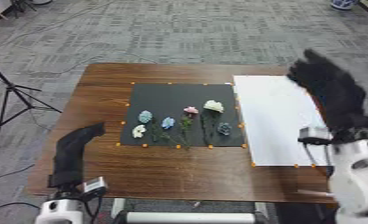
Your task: Arrange flowers
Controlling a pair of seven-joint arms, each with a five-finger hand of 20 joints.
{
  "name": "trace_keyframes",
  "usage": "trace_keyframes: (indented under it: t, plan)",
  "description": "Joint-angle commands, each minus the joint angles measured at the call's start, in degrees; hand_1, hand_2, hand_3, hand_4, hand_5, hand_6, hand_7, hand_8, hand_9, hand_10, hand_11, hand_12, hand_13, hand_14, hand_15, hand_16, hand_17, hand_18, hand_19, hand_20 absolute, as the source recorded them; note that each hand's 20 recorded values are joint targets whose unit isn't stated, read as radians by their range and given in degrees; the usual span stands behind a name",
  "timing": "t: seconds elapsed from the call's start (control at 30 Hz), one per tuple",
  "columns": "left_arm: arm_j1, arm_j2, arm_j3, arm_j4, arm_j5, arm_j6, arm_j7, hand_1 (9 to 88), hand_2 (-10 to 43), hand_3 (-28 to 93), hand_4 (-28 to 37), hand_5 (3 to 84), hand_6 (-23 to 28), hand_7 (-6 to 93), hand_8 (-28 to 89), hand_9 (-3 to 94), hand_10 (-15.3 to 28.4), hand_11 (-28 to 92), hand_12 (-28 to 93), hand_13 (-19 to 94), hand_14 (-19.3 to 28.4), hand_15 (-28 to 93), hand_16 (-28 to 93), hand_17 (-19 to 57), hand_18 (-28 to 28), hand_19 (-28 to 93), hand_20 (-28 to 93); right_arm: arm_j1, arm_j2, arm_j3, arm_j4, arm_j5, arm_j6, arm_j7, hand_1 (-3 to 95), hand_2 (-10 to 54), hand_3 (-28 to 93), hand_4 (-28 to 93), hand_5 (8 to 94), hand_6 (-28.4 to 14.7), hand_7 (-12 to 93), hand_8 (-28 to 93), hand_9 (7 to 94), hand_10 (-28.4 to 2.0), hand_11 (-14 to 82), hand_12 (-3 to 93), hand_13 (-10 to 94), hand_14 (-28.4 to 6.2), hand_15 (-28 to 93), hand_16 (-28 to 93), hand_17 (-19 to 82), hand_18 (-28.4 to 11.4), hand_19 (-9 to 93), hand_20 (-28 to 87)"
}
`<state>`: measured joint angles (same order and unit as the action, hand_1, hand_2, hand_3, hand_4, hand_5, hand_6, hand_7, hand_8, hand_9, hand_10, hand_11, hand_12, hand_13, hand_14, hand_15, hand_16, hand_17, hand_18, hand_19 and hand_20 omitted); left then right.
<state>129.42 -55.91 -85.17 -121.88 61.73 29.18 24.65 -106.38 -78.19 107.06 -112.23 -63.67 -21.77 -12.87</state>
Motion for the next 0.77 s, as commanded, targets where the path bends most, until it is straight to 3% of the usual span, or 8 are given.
trace_keyframes:
  t: [0.03,0.33,0.4,0.43,0.5,0.6,0.67,0.77]
  plan:
    - [-2.0,0.51,0.45,-2.83,1.00,-1.09,1.69,25.6,17.4,68,-28.3,52.0,0.8,16.3,-10,52.6,14.2,18,10,37,11.8,11,-3,10.1,5.7,6,14,-8.9,-3.1,-1.1,-2.5,-2.0,2.5,0.4,8.9,2.8,71,-16,43.0,-1.8,7,-6,41.7,-14.7,4.7,14.1,31,-14.8,7,21,19,-16.1,8,29]
    - [-1.2,-0.55,0.27,-3.03,2.41,-2.62,-0.77,26.1,13.9,69,-28.3,55.6,1.0,17.9,-9,56.3,14.4,20,11,43,15.4,14,-3,8.7,11.0,11,16,-10.4,-5.1,-2.2,-3.2,-1.6,5.5,3.6,9.7,4.4,71,-17,44.3,-1.7,9,-6,43.7,-14.6,5.3,14.4,33,-16.3,9,22,19,-17.2,10,30]
    - [-1.3,-1.49,0.59,-2.87,2.88,-2.27,-1.44,26.5,11.2,69,-28.3,55.3,1.0,18.6,-9,55.8,14.2,20,12,44,16.8,16,-1,7.6,12.4,15,18,-10.7,-5.1,-2.2,-3.2,-1.9,5.3,3.9,9.8,4.5,71,-17,44.9,-1.5,9,-6,44.1,-14.6,5.5,14.6,34,-16.7,10,22,19,-17.4,11,31]
    - [-1.7,-3.00,1.00,-2.59,3.26,-2.10,-1.68,26.8,9.8,70,-28.3,55.2,1.0,18.9,-9,55.7,14.2,21,13,44,17.2,18,0,7.2,13.0,16,19,-10.6,-5.1,-2.1,-3.0,-2.2,4.8,4.0,9.8,4.5,71,-17,45.2,-1.6,9,-6,44.4,-14.7,5.6,14.6,34,-16.7,10,22,19,-17.5,11,31]
    - [-2.8,-4.93,3.07,-1.95,1.96,-1.06,-0.91,27.2,7.8,70,-28.1,55.1,1.0,19.7,-9,55.4,14.1,22,14,44,17.4,22,1,6.1,14.6,23,23,-10.4,-4.8,-2.4,-2.7,-2.1,4.9,4.0,9.9,4.7,71,-17,46.4,-1.7,10,-6,45.3,-14.6,5.8,14.8,36,-17.0,11,23,20,-17.6,11,31]
    - [-2.4,-5.88,3.32,-1.34,3.04,-3.47,-1.84,27.4,5.9,70,-27.3,55.1,1.2,20.2,-9,55.3,14.1,23,14,45,17.6,25,1,5.3,15.3,29,26,-9.9,-5.5,-3.0,-2.4,-2.4,4.6,3.3,10.2,4.8,71,-16,48.3,-2.1,11,-6,46.7,-14.8,6.2,15.3,38,-17.5,11,23,20,-17.6,12,31]
    - [-2.3,-6.27,3.34,-1.14,2.89,-3.32,-1.79,27.5,5.7,70,-27.2,55.1,1.2,20.4,-9,55.3,14.1,23,14,45,17.6,25,0,5.3,15.3,29,26,-9.6,-5.7,-3.4,-2.1,-3.4,4.0,2.4,10.3,4.7,71,-16,48.7,-2.1,11,-6,46.9,-14.9,6.3,15.5,38,-17.5,11,24,20,-17.5,12,31]
    - [-3.0,-6.04,3.55,-1.03,0.94,-2.40,-1.40,28.1,5.1,70,-27.0,55.2,1.3,20.4,-9,55.3,14.1,23,14,45,17.8,26,0,5.2,15.3,29,26,-9.5,-5.6,-3.7,-2.0,-5.1,4.1,1.3,12.0,2.7,72,-16,49.1,-2.1,11,-6,47.6,-15.0,6.4,16.0,38,-17.3,12,24,21,-17.0,12,31]
